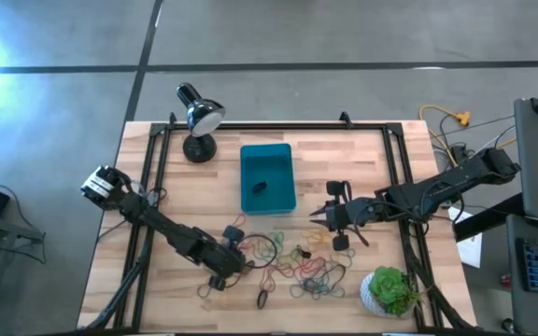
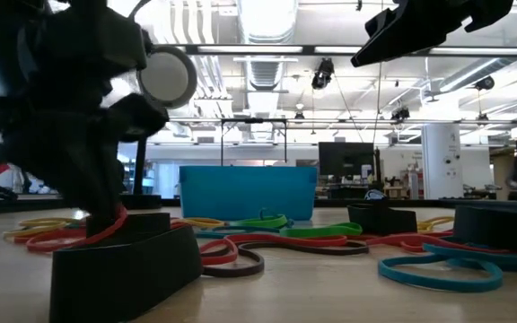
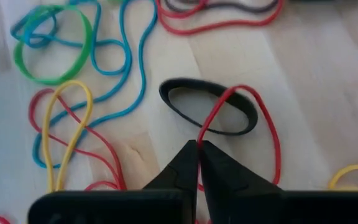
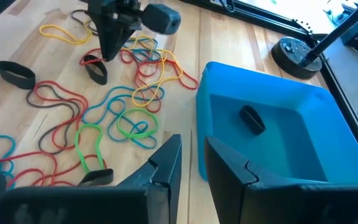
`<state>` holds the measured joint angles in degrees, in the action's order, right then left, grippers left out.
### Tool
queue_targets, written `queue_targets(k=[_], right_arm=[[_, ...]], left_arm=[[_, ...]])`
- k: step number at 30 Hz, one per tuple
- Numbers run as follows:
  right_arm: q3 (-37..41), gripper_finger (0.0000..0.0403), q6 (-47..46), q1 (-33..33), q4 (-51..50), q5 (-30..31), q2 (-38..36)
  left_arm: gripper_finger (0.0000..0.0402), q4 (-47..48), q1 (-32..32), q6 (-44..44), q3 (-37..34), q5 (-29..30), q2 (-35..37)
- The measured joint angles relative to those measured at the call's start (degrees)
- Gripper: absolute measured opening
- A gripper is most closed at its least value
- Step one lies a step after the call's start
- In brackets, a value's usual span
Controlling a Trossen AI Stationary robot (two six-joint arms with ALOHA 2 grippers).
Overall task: Pick and place rubber bands into bin
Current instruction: Put the red rubber band into the blue bin
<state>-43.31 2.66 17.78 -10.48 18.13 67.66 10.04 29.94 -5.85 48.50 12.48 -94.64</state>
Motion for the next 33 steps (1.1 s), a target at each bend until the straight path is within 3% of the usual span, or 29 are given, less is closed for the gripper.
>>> queue_targets(k=[7,15,20,27,33], right_arm=[[0.00,0.0063,-0.34,0.09,-0.35,-0.04,0.00],[0.04,0.0062,-0.83,0.09,-1.22,-0.04,0.00],[0.04,0.0059,-0.81,0.09,-1.22,-0.02,0.00],[0.04,0.0058,-0.94,0.11,-1.22,-0.04,0.00],[0.00,0.0059,-2.45,0.11,-1.20,-0.04,0.00]], left_arm=[[0.0000,0.86,-0.33,2.14,0.23,3.55,7.64],[0.0000,0.94,-1.20,11.83,0.26,19.87,17.96],[0.0000,-1.65,-5.96,21.18,0.26,27.93,21.16],[0.0000,-10.45,-16.67,34.14,0.32,27.51,22.33],[0.0000,-11.22,-27.98,34.93,0.32,13.38,20.95]])
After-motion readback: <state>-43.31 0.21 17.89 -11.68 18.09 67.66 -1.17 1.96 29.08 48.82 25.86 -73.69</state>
